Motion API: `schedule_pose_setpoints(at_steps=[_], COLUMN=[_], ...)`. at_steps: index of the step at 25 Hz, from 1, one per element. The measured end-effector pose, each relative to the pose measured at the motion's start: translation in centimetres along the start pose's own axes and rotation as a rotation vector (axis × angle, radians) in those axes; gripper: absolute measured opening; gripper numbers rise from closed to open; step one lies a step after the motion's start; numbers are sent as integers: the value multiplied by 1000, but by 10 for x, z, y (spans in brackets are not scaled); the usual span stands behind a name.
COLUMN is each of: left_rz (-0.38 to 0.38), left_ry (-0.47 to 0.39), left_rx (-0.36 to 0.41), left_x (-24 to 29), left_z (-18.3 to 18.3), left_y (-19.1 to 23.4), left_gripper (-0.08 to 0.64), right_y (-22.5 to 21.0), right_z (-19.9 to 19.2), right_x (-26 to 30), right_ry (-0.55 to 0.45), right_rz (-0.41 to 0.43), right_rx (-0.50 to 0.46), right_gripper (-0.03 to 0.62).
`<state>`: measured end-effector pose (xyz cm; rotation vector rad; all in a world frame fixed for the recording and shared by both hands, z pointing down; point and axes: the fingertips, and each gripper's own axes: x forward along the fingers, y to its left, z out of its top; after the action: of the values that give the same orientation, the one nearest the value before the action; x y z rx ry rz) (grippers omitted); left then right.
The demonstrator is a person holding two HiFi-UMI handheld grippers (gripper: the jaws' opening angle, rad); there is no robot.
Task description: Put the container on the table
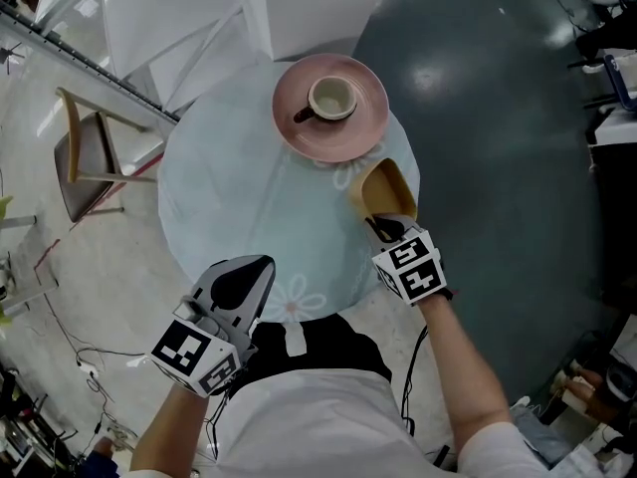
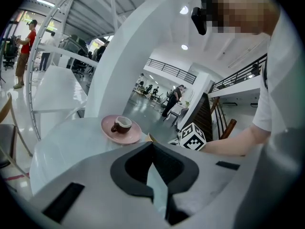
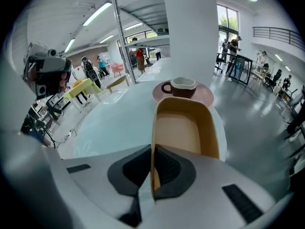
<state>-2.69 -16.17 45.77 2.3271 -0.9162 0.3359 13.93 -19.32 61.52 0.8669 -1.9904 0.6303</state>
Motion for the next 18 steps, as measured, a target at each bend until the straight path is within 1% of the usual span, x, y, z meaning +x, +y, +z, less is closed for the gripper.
schedule_pose_setpoints(at_steps=[14, 18], left_rz=[5, 6], left_ry=[9, 15], left_rx=[-19, -21], left_x=[7, 8], left_z=[-3, -5], left_y=[5, 6], left_gripper=[21, 21], right_y=[10, 13], right_z=[-2, -2], right_x=[23, 29], right_ry=[70, 91], right_rz=[1, -12], right_rx=[-97, -125], right_gripper=[23, 23])
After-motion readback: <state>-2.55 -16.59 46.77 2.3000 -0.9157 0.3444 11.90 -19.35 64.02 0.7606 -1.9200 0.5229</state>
